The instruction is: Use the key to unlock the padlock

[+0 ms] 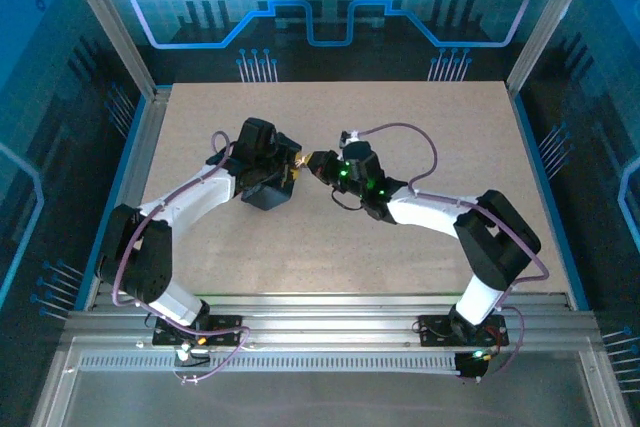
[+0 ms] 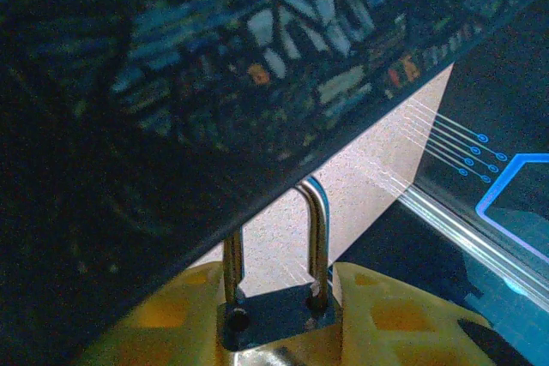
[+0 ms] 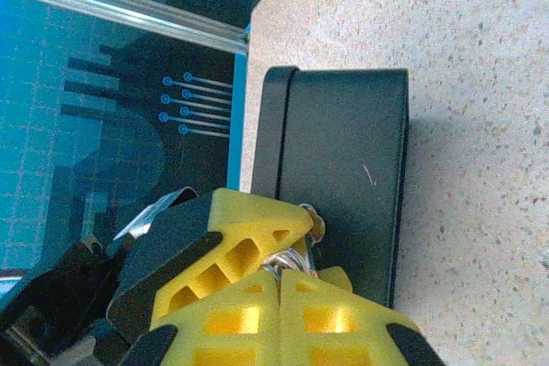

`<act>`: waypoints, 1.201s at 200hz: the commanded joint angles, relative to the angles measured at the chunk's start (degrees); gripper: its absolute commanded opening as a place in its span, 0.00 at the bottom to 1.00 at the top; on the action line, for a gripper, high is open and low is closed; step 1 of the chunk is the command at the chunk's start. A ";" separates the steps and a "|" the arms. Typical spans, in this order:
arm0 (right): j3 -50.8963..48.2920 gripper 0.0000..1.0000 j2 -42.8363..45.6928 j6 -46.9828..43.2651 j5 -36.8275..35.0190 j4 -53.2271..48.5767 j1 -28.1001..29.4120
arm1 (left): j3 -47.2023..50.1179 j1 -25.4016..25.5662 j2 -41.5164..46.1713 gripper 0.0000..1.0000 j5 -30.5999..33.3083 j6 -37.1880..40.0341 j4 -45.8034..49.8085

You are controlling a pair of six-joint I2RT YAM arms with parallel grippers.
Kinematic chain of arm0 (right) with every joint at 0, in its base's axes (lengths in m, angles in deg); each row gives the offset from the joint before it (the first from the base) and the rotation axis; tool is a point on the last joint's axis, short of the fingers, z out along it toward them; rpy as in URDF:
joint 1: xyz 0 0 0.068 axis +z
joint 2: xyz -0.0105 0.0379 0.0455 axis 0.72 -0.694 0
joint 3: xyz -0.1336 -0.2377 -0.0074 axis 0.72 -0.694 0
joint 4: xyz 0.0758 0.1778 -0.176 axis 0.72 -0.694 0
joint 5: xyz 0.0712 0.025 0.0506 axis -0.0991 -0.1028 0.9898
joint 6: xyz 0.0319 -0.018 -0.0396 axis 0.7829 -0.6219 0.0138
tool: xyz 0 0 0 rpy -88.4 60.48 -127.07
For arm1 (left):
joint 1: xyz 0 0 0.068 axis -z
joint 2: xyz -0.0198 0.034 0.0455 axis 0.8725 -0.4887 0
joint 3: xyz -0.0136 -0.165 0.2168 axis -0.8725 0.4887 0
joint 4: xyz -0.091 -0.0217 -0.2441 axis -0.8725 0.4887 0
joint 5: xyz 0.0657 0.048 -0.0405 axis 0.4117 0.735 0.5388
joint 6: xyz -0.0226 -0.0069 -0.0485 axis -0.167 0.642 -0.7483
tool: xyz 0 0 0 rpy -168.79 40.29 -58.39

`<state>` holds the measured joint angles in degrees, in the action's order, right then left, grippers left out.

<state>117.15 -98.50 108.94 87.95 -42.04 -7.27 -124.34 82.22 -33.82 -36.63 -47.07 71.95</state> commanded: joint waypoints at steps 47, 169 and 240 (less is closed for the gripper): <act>2.19 0.18 2.34 -4.01 3.55 -10.23 -6.59 | -0.64 -0.16 3.42 0.00 -3.48 2.03 4.41; 6.06 0.35 8.70 -94.12 15.09 -24.90 -2.29 | -2.20 -0.12 3.09 0.00 -4.18 3.97 7.60; -1.88 0.31 6.45 -120.30 7.41 -10.93 0.74 | -3.58 -0.38 2.88 0.00 -7.19 7.08 9.80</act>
<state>116.65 -91.35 0.40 97.41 -60.42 -7.49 -125.02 82.22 -32.42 -41.20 -42.48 80.06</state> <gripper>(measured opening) 0.319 0.305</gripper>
